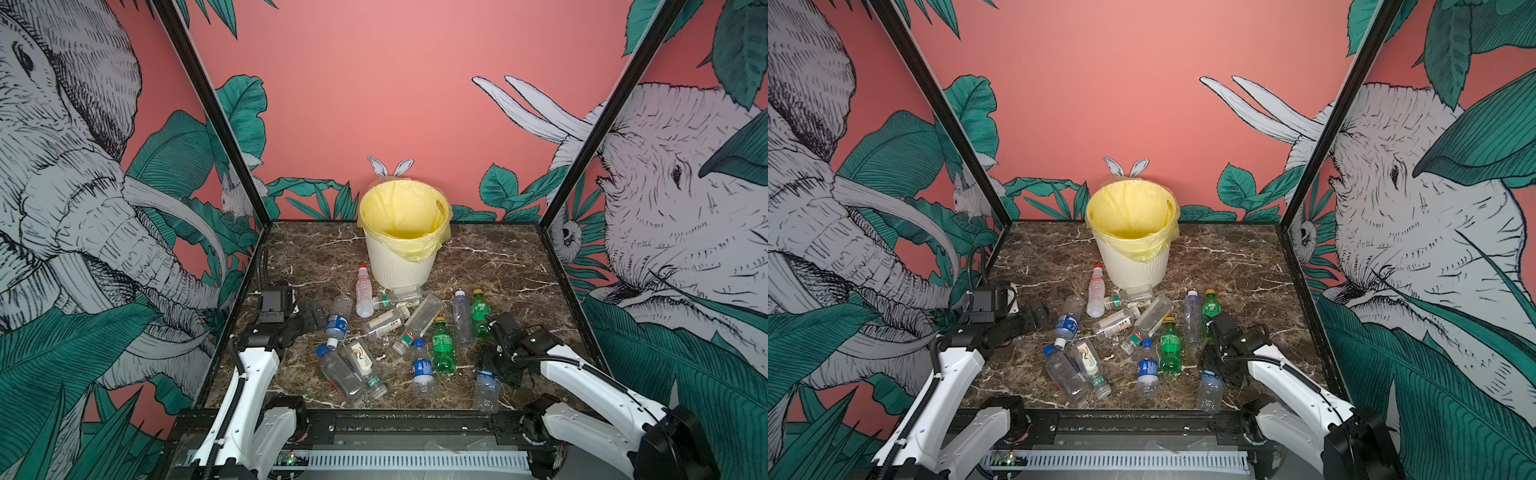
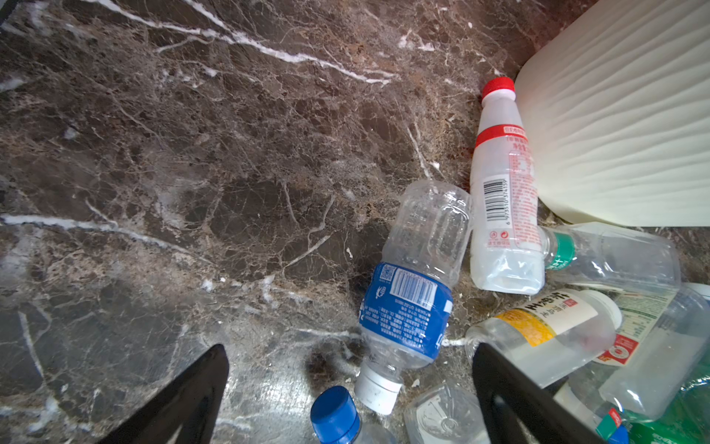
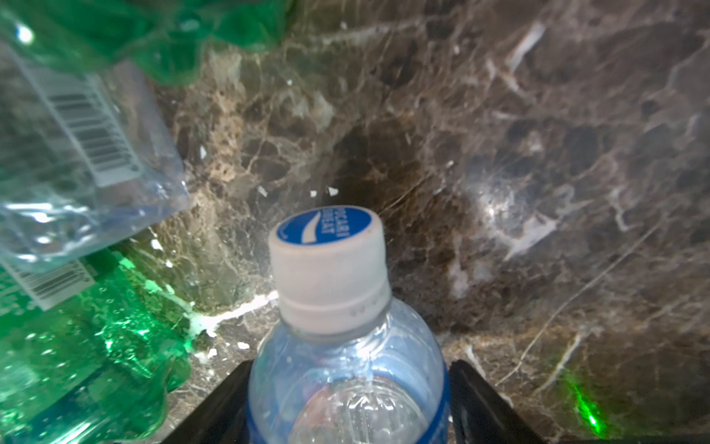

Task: Throw the plastic bottles in the bin
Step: Pick up the plastic bottle from the bottom-right of the table.

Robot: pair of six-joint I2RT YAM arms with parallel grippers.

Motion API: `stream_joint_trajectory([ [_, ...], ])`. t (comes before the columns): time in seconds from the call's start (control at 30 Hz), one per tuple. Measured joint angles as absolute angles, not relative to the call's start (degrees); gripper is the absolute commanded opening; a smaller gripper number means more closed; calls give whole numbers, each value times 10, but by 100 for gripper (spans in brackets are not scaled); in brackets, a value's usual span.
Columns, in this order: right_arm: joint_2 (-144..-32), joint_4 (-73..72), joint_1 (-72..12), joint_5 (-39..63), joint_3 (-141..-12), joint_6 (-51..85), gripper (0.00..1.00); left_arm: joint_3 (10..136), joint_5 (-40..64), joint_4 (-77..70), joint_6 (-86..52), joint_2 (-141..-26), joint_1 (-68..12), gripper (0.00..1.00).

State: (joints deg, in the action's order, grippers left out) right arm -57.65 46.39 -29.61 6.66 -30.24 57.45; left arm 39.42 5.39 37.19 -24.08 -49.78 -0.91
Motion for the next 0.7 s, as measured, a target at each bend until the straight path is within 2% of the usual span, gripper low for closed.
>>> stream_joint_trajectory([
  [0.1, -581, 457, -299, 64, -302, 574, 60, 394, 54, 372, -242, -498, -9, 99],
  [0.27, -581, 451, -305, 62, -302, 574, 54, 394, 52, 375, -242, -498, -9, 99],
  [0.7, -568, 485, -308, 45, -358, 552, 49, 394, 51, 375, -242, -498, -9, 100],
])
